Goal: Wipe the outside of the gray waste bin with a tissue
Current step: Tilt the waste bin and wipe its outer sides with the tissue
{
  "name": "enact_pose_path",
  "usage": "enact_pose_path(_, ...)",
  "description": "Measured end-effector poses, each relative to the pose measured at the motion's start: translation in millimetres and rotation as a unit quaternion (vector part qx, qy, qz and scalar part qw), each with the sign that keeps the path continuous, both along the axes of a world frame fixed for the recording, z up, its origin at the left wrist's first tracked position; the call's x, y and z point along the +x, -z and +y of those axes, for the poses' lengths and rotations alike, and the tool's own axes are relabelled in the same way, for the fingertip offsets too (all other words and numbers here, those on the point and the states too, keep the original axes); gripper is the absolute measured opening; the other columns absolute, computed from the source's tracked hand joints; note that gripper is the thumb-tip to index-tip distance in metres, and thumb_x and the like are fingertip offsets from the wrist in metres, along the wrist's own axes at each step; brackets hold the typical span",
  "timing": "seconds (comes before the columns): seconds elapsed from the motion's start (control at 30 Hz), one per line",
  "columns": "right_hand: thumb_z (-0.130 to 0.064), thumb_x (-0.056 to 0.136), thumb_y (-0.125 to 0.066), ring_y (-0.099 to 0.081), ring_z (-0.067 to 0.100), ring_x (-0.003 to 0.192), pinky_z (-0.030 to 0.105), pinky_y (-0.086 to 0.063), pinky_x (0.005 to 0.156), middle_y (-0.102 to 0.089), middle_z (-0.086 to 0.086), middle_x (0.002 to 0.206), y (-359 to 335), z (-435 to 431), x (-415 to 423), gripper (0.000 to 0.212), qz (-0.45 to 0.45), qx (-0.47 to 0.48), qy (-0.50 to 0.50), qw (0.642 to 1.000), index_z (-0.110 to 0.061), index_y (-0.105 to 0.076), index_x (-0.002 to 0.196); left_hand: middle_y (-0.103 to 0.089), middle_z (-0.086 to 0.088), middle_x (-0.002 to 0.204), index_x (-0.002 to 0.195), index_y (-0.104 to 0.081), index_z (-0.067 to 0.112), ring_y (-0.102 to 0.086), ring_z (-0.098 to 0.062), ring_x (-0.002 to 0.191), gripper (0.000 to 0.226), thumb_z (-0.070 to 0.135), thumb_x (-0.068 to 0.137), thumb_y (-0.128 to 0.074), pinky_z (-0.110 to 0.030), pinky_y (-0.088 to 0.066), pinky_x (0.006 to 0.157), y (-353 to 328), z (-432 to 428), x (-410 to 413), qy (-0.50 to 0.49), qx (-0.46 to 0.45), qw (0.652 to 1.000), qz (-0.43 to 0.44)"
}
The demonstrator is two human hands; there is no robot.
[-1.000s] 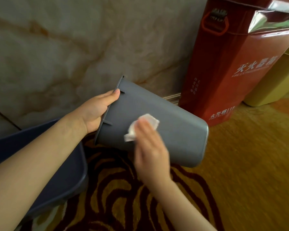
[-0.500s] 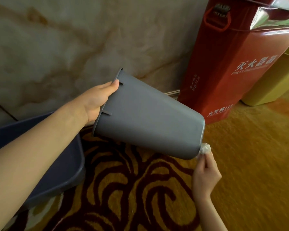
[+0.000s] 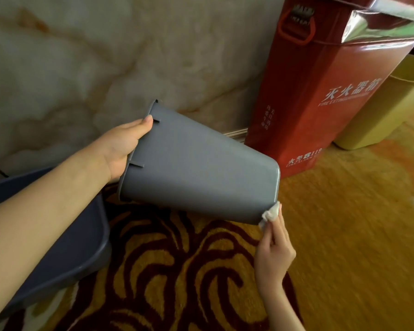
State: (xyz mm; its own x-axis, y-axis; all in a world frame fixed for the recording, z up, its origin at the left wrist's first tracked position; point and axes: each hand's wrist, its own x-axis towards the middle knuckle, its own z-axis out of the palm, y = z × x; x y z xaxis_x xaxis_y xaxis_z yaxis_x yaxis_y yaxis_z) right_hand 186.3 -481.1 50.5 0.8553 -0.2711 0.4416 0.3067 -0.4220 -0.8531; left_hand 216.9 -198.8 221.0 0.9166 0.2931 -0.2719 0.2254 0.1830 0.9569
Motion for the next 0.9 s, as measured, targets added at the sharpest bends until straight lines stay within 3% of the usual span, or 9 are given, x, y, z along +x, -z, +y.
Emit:
enact_pose_path(0.1, -0.011, 0.091, -0.049, -0.066, 0.017, 0.092, 0.029, -0.057, 0.074, -0.071, 0.012, 0.104, 13.3, -2.2, -14.0, 0.028, 0.075, 0.023, 0.004, 0.997, -0.007, -0.066, 0.113, -0.076, 0.012, 0.069, 0.091, -0.066, 0.026, -0.072, -0.005, 0.064, 0.021, 0.038, 0.091, -0.049, -0.023, -0.054, 0.046, -0.8, -0.5, 0.0, 0.002, 0.005, 1.000, -0.007)
enact_pose_path(0.2, -0.011, 0.092, -0.051, -0.046, 0.005, 0.050, 0.024, -0.036, 0.048, -0.061, -0.001, 0.061, 14.5, -5.5, -16.4, 0.022, 0.189, 0.114, 0.027, 0.975, -0.017, -0.071, 0.088, -0.076, 0.012, 0.068, 0.090, -0.066, 0.025, -0.072, -0.004, 0.063, 0.021, 0.037, 0.092, -0.048, -0.022, -0.054, 0.046, -2.6, -1.1, -2.2, 0.004, 0.012, 1.000, -0.006)
enact_pose_path(0.3, -0.015, 0.093, -0.049, -0.033, 0.002, 0.044, 0.025, -0.027, 0.045, -0.046, -0.003, 0.051, -12.6, -10.2, -4.6, 0.029, 0.155, 0.146, 0.054, 0.975, -0.015, -0.062, 0.067, -0.077, 0.012, 0.080, 0.093, -0.067, 0.026, -0.073, -0.003, 0.071, 0.022, 0.036, 0.092, -0.048, -0.019, -0.055, 0.051, -1.9, 3.1, -7.9, 0.024, 0.031, 0.999, -0.015)
enact_pose_path(0.43, -0.017, 0.094, -0.049, -0.063, 0.008, 0.078, 0.019, -0.050, 0.071, -0.071, 0.010, 0.087, -62.4, 1.6, 22.6, 0.023, 0.032, 0.082, 0.015, 0.996, -0.009, -0.069, 0.101, -0.077, 0.013, 0.087, 0.088, -0.072, 0.028, -0.072, -0.002, 0.082, 0.026, 0.036, 0.089, -0.047, -0.016, -0.055, 0.060, 0.3, 5.1, -15.6, 0.098, 0.063, 0.992, -0.050)
enact_pose_path(0.53, 0.000, 0.090, -0.053, -0.055, 0.013, 0.119, 0.016, -0.040, 0.102, -0.061, 0.001, 0.124, -89.2, 28.9, 37.3, 0.034, -0.020, -0.009, -0.078, 0.997, -0.016, -0.060, 0.120, -0.077, 0.010, 0.090, 0.091, -0.071, 0.026, -0.071, -0.003, 0.085, 0.028, 0.036, 0.082, -0.048, -0.016, -0.055, 0.067, 4.4, 7.5, -21.4, 0.138, 0.069, 0.986, -0.068)
enact_pose_path(0.63, 0.000, 0.090, -0.051, -0.047, 0.009, 0.124, 0.002, -0.025, 0.102, -0.059, -0.001, 0.128, -97.8, 47.2, 38.3, 0.036, 0.017, -0.103, -0.135, 0.985, -0.012, -0.060, 0.123, -0.077, 0.006, 0.095, 0.090, -0.076, 0.026, -0.071, -0.007, 0.090, 0.030, 0.041, 0.075, -0.055, -0.018, -0.055, 0.071, 2.8, 14.0, -29.1, 0.188, 0.045, 0.980, -0.052)
enact_pose_path(0.7, 0.000, 0.089, -0.053, -0.048, 0.009, 0.124, 0.011, -0.031, 0.105, -0.059, 0.002, 0.130, -95.6, 46.8, 26.3, 0.037, 0.016, -0.131, -0.143, 0.981, -0.012, -0.059, 0.124, -0.077, -0.001, 0.097, 0.090, -0.077, 0.020, -0.072, -0.013, 0.091, 0.044, 0.054, 0.066, -0.064, -0.023, -0.056, 0.070, -5.9, 18.4, -30.9, 0.203, 0.000, 0.979, -0.019)
enact_pose_path(0.8, 0.008, 0.080, -0.063, -0.052, 0.018, 0.123, 0.014, -0.028, 0.107, -0.060, 0.007, 0.128, -85.3, 43.9, -0.9, 0.045, -0.015, -0.192, -0.155, 0.969, -0.007, -0.060, 0.122, -0.077, -0.010, 0.094, 0.094, -0.076, 0.010, -0.073, -0.020, 0.087, 0.071, 0.070, 0.067, -0.047, -0.026, -0.057, 0.065, -21.9, 20.2, -21.5, 0.224, -0.005, 0.973, 0.057)
enact_pose_path(0.9, 0.010, 0.069, -0.072, -0.050, 0.024, 0.123, 0.025, -0.033, 0.106, -0.060, 0.009, 0.127, -69.9, 45.8, -25.9, 0.057, -0.026, -0.235, -0.181, 0.954, -0.004, -0.058, 0.122, -0.078, -0.008, 0.079, 0.097, -0.072, 0.008, -0.074, -0.019, 0.071, 0.055, 0.055, 0.083, -0.046, -0.029, -0.058, 0.057, -28.7, 14.8, -13.0, 0.160, 0.030, 0.977, 0.138)
